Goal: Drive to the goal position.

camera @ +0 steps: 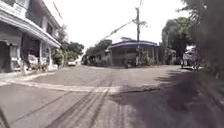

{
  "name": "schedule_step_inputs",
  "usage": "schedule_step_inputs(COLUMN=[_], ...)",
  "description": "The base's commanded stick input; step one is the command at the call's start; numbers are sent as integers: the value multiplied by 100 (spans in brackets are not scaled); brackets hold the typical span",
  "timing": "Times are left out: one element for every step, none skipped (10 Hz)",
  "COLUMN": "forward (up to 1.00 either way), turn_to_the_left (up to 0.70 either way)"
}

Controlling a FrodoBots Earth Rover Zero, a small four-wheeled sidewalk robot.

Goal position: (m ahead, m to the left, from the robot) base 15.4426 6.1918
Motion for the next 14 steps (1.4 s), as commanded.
schedule_step_inputs(forward=[70,70,70,70,70,70,70,70,70,70,70,70,70,70], turn_to_the_left=[0,0,2,1,2,2,2,2,0,0,2,2,2,0])
